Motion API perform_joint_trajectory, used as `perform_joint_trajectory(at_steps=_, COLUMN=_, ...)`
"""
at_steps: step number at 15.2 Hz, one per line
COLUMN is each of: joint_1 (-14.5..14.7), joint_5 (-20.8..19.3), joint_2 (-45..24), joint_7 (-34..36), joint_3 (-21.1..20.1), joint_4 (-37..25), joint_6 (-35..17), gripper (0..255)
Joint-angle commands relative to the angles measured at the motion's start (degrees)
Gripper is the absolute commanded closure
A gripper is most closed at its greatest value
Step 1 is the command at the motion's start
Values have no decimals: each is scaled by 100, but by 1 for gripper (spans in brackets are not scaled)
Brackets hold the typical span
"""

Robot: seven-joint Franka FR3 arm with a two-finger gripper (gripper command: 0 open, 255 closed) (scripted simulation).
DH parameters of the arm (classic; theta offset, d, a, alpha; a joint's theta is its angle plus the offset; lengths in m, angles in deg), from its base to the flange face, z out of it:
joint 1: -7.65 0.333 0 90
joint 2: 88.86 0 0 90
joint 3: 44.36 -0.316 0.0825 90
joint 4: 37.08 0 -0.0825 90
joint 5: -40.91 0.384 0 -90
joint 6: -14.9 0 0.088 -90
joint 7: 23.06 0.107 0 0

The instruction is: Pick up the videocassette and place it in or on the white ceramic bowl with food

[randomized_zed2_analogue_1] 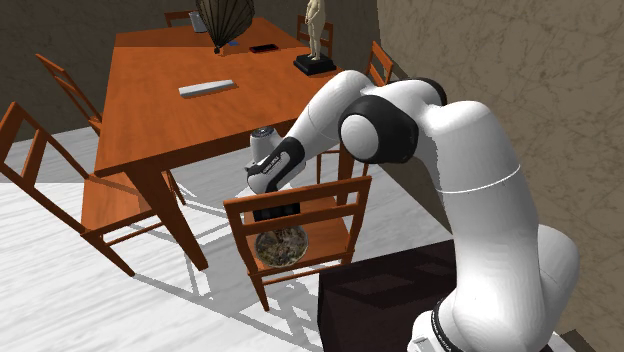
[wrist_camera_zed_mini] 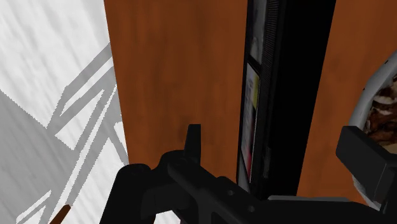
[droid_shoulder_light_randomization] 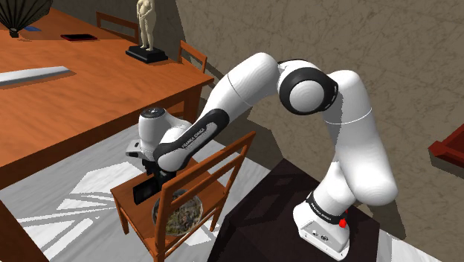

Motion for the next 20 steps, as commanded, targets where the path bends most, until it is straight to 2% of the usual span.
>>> perform_joint_trajectory(at_steps=1, joint_1=0, joint_5=0, joint_2=-1, joint_7=0, joint_3=0, joint_4=0, joint_6=-1, gripper=0)
perform_joint_trajectory(at_steps=2, joint_1=0, joint_5=0, joint_2=0, joint_7=0, joint_3=0, joint_4=0, joint_6=0, gripper=0)
perform_joint_trajectory(at_steps=3, joint_1=0, joint_5=0, joint_2=0, joint_7=0, joint_3=0, joint_4=0, joint_6=0, gripper=255)
perform_joint_trajectory(at_steps=12, joint_1=0, joint_5=0, joint_2=-1, joint_7=0, joint_3=0, joint_4=0, joint_6=-1, gripper=255)
perform_joint_trajectory(at_steps=20, joint_1=-52, joint_5=69, joint_2=499, joint_7=-46, joint_3=-71, joint_4=141, joint_6=358, gripper=255)
